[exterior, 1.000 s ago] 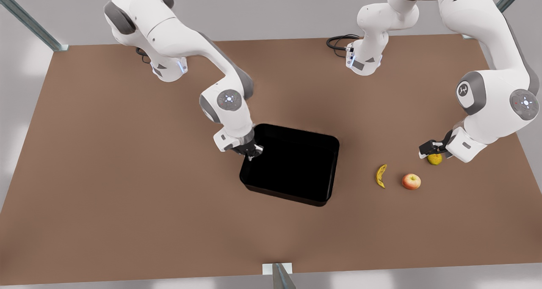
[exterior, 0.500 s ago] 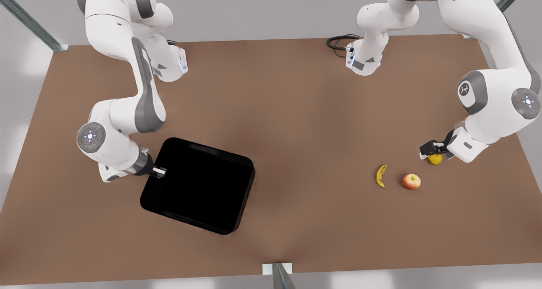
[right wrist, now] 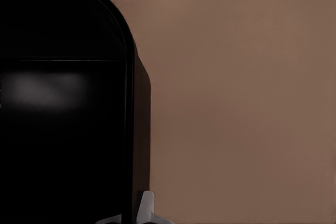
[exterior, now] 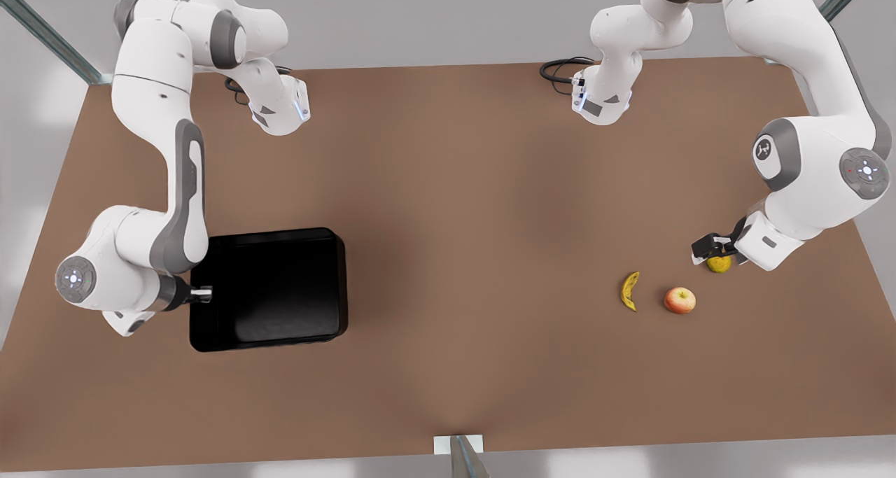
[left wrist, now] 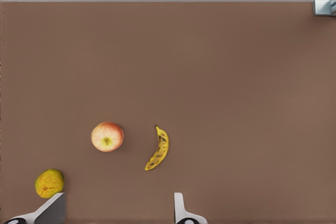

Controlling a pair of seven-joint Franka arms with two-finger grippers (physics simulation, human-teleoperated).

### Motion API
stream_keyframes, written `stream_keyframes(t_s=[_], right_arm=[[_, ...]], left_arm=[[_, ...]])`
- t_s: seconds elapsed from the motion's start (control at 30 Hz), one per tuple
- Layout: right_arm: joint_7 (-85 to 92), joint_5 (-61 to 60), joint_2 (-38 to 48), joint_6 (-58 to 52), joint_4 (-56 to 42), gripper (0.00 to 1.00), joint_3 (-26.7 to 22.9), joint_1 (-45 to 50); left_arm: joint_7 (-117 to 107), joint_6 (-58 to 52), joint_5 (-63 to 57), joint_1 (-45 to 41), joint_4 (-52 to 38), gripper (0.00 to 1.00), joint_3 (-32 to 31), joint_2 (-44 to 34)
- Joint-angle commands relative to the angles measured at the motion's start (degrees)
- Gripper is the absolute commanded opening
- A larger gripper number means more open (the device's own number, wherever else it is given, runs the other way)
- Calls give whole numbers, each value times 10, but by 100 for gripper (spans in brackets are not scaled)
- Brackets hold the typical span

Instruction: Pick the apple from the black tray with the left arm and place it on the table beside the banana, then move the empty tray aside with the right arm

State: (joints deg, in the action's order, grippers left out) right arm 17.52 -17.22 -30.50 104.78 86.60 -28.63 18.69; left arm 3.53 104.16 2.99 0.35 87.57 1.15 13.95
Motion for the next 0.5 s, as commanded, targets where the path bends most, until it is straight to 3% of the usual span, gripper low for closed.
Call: stream_keyframes(t_s=[0.0, 0.1, 0.17, 0.37, 0.43, 0.47], right_arm=[[317, -7, -11, 32, 0, 14, -2, -3], [317, -9, -22, 47, 0, 19, -5, -4], [313, -12, -27, 49, 0, 50, -5, -4], [278, -34, -16, 39, -35, 96, 3, 1], [202, -27, 25, -4, -52, 100, 5, 27], [146, -26, 28, -75, -99, 100, 5, 31]], left_arm=[[-3, 0, -6, 0, 0, 100, 0, -1], [-2, 0, -6, -1, 0, 100, 0, -1], [-3, 0, -6, -1, 0, 100, 0, -1], [-3, 0, -7, -1, 0, 100, 0, -1], [-2, 0, -7, -1, 0, 100, 0, -1], [-3, 0, -7, -1, 0, 100, 0, -1]])
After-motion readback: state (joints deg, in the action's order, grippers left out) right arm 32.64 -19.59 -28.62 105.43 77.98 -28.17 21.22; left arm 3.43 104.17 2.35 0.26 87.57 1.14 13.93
